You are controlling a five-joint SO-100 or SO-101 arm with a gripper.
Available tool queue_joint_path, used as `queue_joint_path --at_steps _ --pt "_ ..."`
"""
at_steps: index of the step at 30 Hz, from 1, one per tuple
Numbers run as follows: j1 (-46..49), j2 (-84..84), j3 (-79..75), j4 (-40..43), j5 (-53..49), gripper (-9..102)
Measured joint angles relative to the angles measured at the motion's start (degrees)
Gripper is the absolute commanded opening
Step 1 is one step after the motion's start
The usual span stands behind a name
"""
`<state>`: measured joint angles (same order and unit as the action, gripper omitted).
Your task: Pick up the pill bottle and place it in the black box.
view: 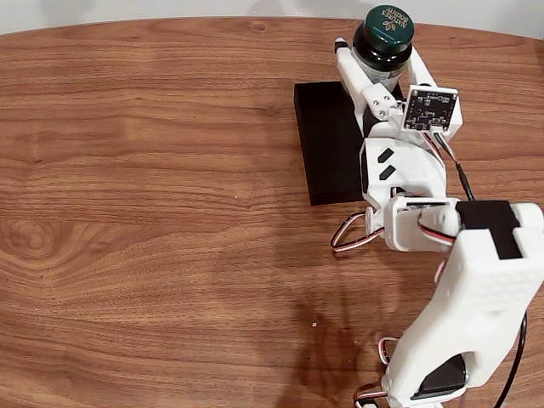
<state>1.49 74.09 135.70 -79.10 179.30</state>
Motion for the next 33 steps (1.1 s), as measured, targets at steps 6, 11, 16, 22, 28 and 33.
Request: queue_joint_path --at_steps 6,11,16,22,28,33 --pt "-0.1 -0.9 0.0 0.0 0.0 17" --pt "0.0 -2.4 0.0 0.0 0.0 17" --pt "-0.1 -4.5 -0.4 0.0 0.1 17" --pt "-0.1 -7.1 -1.8 -0.1 1.2 17" --pt "-0.1 -10.5 -2.7 -1.8 1.8 18" --pt "-0.1 -13.0 -3.2 -1.8 1.8 18"
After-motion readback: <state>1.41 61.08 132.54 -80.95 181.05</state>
